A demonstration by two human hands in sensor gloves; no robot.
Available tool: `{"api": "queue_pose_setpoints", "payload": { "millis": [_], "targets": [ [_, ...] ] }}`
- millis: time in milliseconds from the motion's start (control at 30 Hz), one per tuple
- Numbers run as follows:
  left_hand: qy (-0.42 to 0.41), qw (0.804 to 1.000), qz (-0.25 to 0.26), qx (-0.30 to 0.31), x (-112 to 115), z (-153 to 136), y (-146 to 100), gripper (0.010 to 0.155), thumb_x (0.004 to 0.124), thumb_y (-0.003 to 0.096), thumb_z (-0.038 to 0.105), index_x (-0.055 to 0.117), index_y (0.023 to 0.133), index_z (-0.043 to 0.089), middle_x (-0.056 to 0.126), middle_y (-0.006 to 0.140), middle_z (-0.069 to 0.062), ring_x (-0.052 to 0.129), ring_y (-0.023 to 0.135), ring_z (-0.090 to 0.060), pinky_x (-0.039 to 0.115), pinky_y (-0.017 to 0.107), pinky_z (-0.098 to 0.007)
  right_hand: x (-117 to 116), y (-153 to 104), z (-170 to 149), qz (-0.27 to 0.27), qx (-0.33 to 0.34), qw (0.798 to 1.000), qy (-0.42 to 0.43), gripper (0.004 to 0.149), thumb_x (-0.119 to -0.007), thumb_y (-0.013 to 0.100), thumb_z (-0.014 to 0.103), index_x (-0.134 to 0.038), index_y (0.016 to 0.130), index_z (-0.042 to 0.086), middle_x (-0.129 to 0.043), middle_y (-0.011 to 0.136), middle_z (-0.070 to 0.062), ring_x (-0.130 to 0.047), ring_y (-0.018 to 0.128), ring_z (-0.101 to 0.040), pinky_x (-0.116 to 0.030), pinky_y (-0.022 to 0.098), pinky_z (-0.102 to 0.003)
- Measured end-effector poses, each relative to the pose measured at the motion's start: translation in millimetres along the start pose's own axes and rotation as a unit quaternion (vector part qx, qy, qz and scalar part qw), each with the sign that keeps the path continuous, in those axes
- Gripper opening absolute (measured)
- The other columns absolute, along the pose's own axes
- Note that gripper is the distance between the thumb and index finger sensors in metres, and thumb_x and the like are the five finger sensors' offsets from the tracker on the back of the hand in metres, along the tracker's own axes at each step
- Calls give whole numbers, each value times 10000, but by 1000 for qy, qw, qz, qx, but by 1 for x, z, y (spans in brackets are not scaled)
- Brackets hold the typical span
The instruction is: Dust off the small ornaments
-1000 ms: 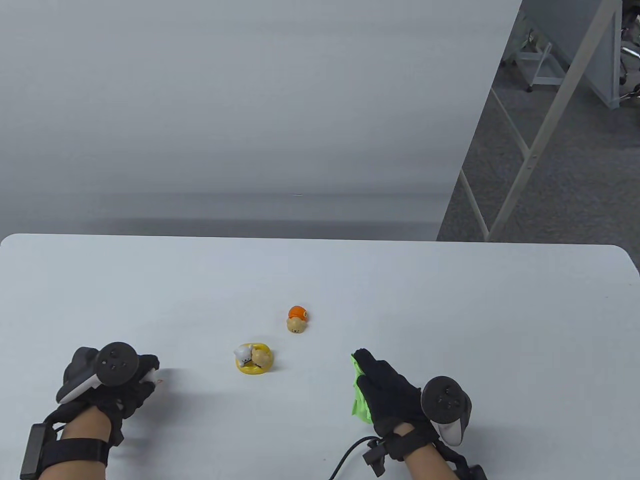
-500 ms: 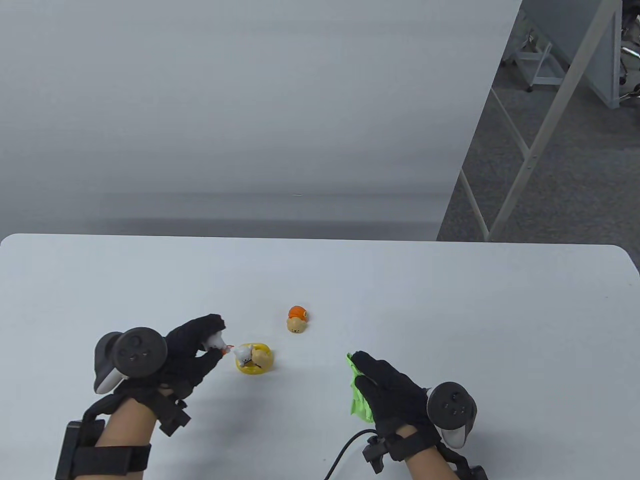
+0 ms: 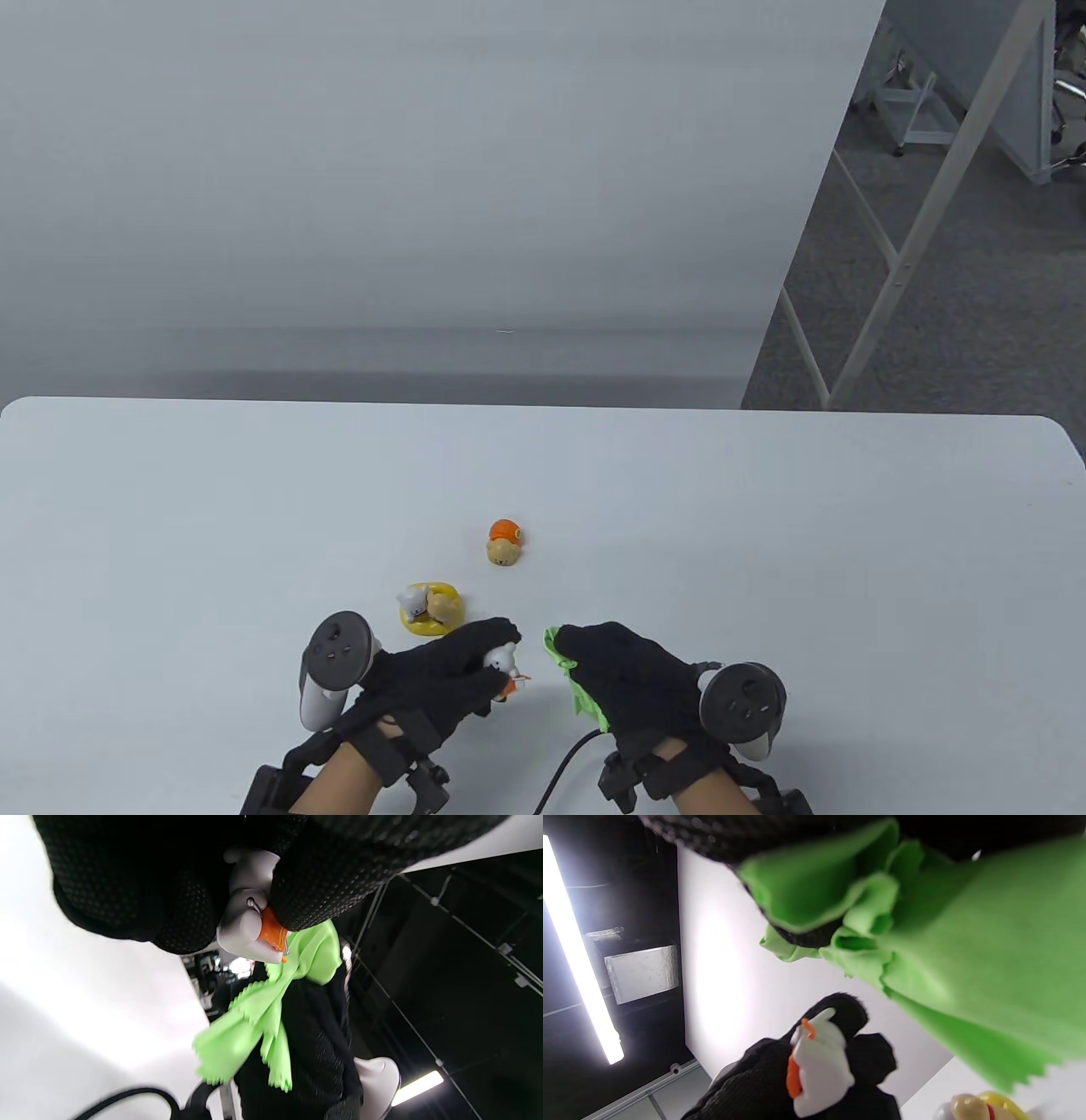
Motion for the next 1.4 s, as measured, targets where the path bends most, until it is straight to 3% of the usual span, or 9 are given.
{"api": "queue_pose_setpoints", "payload": {
  "millis": [167,333,567,833,867,933,1100,1267,1400],
  "targets": [
    [-59,998,-30,-15,13,-11,3,621,850,560,293,678,1054,-42,803,961,-290,1041,658,-433,961,422,-547,-21,1,3,41,7,999,-4,340,-943,465,154,-942,801,206,-981,711,-337,-1057,480,-439,-852,451,-712],
    [-74,997,-18,-25,17,-14,-2,625,846,536,263,679,1052,-48,798,965,-301,1052,652,-424,977,421,-532,-29,-1,0,64,-3,998,7,337,-922,479,143,-933,813,176,-973,721,-344,-1055,491,-443,-850,455,-716],
    [-55,998,35,18,13,-3,-2,620,839,495,232,700,1041,-28,804,971,-277,1056,669,-422,985,439,-539,-26,-1,-3,43,-4,999,33,345,-899,489,121,-915,832,153,-954,738,-364,-1042,508,-456,-845,458,-724],
    [-153,981,89,80,6,3,-3,614,833,476,202,709,1040,-8,801,979,-271,1047,689,-433,974,460,-558,-26,0,-12,33,-48,996,64,360,-901,484,111,-896,844,104,-967,716,-375,-1054,481,-455,-865,442,-720],
    [-142,982,97,79,5,7,-3,614,848,459,170,727,1026,-34,807,962,-303,1035,668,-473,953,443,-596,-26,-2,-12,35,-41,997,58,362,-896,493,117,-883,855,110,-965,723,-370,-1057,485,-443,-871,445,-712],
    [-26,989,110,96,0,16,-6,615,834,466,214,723,1025,-18,819,955,-275,1057,659,-423,985,433,-549,-26,0,-9,25,-51,998,40,360,-901,487,110,-888,846,86,-969,710,-377,-1056,471,-451,-870,436,-717],
    [-26,983,156,93,-16,20,-11,617,816,500,215,674,1045,-38,767,971,-299,1011,680,-454,940,452,-585,-31,2,-12,69,-74,995,-8,367,-910,490,121,-893,851,59,-972,700,-373,-1053,460,-446,-868,432,-713],
    [-65,996,61,24,-6,3,-7,620,812,519,244,679,1054,-39,788,968,-294,1018,681,-464,938,452,-588,-15,1,-13,-6,-52,998,41,350,-911,488,124,-917,836,163,-945,743,-352,-1028,507,-456,-836,466,-717],
    [-111,994,-23,-7,19,-3,4,632,801,538,257,651,1059,-67,793,958,-309,1028,664,-459,946,439,-580,-24,0,-2,26,-5,999,19,344,-916,480,120,-929,814,197,-937,758,-347,-1017,527,-465,-831,474,-720]
  ]
}}
Point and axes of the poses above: the tracker on the back of each hand, its own z axis roughly to the thumb side, its own y axis roughly from the wrist to the fingertips, x = y × z, the point moved 5 cm from there along y, roughly from the wrist to the fingertips
